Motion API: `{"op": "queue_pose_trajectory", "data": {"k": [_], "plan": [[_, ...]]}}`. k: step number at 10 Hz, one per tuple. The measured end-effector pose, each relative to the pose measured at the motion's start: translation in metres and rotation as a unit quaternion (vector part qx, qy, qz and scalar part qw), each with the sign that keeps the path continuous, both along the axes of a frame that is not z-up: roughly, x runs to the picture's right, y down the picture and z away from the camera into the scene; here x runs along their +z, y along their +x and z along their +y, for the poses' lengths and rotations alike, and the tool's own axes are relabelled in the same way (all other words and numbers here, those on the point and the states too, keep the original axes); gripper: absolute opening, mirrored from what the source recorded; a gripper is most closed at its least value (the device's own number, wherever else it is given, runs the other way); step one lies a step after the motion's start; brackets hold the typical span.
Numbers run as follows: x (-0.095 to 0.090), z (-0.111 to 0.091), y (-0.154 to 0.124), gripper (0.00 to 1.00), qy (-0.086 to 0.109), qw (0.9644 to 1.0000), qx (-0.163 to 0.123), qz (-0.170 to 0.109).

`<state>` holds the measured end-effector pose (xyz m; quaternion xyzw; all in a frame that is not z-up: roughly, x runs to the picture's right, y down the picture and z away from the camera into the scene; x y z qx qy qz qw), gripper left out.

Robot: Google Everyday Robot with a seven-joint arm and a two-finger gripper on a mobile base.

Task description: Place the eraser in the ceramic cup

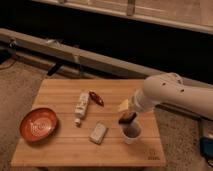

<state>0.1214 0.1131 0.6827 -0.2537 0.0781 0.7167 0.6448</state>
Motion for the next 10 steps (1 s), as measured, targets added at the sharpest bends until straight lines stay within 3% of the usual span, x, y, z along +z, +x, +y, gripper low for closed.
{"op": "queue_pose_trajectory", "data": {"k": [4, 6, 10], "plan": [[-0.002, -0.002, -0.004, 0.8, 0.003, 1.0, -0.006, 0.0], [-0.004, 0.0, -0.019, 0.8, 0.004, 0.9998, -0.02, -0.005], [0.014, -0.001, -0.077, 0.8, -0.003, 0.995, -0.1, 0.0]]}}
